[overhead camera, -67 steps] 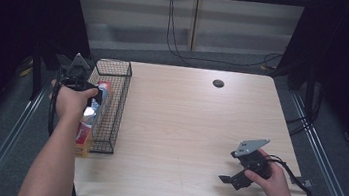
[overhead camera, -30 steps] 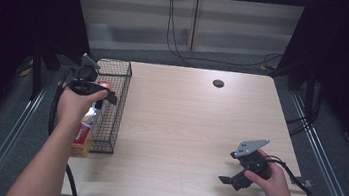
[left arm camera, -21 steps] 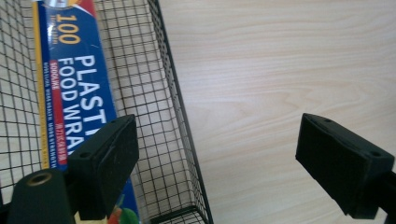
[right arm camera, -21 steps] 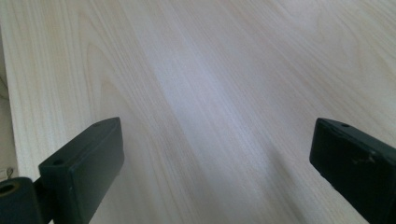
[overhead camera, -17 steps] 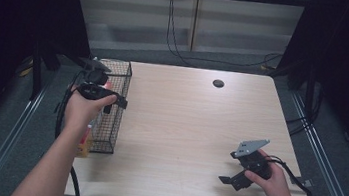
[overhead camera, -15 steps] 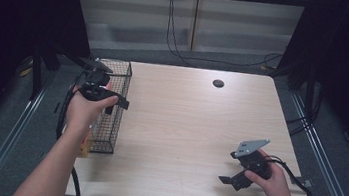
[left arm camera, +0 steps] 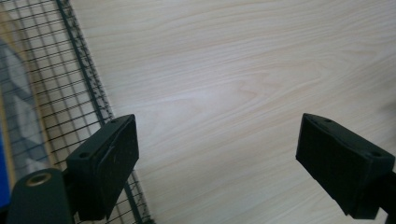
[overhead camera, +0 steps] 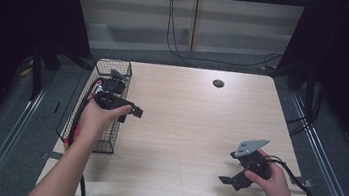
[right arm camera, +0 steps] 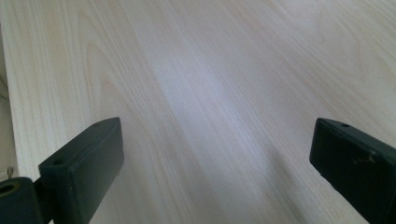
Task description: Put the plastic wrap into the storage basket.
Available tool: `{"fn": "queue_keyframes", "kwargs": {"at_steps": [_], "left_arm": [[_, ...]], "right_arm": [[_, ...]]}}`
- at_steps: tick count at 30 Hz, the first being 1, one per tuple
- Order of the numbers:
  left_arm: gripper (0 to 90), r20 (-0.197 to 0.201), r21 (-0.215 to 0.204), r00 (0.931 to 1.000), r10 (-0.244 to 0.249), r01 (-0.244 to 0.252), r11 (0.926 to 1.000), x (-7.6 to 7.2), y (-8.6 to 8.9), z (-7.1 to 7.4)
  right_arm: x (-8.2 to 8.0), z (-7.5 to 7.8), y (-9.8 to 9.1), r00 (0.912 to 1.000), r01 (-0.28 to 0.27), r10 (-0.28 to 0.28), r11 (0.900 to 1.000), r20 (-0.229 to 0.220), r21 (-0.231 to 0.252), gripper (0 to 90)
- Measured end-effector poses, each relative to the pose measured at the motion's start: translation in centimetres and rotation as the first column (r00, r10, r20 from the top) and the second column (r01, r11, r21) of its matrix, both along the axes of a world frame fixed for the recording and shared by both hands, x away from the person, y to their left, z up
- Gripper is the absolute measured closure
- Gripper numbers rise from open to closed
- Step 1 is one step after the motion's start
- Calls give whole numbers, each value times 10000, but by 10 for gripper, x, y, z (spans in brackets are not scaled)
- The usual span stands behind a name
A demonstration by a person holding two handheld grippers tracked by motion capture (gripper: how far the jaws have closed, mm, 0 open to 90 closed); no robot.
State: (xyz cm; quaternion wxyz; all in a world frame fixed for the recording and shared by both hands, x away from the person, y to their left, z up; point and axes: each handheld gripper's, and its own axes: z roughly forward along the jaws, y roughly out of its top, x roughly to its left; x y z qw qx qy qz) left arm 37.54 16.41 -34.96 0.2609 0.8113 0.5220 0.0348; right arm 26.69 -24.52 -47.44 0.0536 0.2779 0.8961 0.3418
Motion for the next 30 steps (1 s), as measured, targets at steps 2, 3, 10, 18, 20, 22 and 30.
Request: {"fn": "queue_keyframes", "kwargs": {"at_steps": [2,3,10,18,20,22,30], "left_arm": [[129,56,31,9999,-119,119,9999,-1,-4,-2],[129,20,-30,9999,-144,144,9999,-2,-6,-3],[131,110,84,9985,-542,541,9985,-7,-20,-11],[131,25,58,9966,-820,820,9966,-12,-32,-26],[132,-14,7,9958,-912,912,9958,-14,-36,-29],[131,-57,-36,9953,-962,961,9954,-15,-41,-33],[130,4,-57,9926,-1212,1212,9926,-19,-56,-45]], "right_arm": [[0,0,0,10000,18,-18,10000,-11,-2,28],[0,0,0,10000,23,-23,10000,-20,-1,28],[0,0,0,10000,4,-4,10000,-14,-5,28],[0,0,0,10000,-2,2,10000,-7,-23,28],[0,0,0,10000,-14,14,10000,18,-46,28],[0,0,0,10000,-9,9,10000,-24,-79,28],[0,0,0,10000,1,-1,10000,-50,-45,28]]}}
